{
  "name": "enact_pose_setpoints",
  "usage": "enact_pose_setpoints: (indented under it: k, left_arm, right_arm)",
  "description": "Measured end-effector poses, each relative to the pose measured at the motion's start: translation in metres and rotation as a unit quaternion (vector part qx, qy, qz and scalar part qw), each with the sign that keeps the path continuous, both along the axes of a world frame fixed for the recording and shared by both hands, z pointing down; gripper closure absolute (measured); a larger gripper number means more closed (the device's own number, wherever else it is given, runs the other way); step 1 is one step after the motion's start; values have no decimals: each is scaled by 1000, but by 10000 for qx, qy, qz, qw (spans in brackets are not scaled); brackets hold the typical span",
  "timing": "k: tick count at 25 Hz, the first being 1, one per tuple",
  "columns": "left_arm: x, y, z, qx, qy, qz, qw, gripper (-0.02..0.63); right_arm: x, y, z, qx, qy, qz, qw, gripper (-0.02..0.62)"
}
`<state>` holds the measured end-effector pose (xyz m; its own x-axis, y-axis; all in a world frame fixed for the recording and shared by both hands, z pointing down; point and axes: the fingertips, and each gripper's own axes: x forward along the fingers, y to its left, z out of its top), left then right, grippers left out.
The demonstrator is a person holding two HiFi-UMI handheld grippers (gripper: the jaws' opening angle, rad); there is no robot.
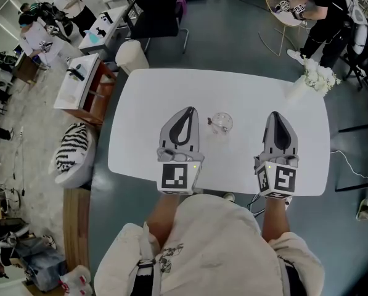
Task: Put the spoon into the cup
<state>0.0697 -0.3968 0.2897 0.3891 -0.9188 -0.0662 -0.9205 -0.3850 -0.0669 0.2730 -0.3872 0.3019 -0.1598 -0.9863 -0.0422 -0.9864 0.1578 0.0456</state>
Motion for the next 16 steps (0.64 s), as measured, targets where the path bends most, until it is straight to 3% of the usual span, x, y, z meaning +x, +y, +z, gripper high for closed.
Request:
enact_pose_setpoints:
  k: [7,16]
  left_arm:
    - [0,-1,14,-178,-109,-21,9998,597]
    - [1,1,13,-83,-63,-6,9999,597]
  right_arm:
    - [1,0,4,-15,11,-7,10000,607]
    - [1,2,-1,-10,47,2,10000,607]
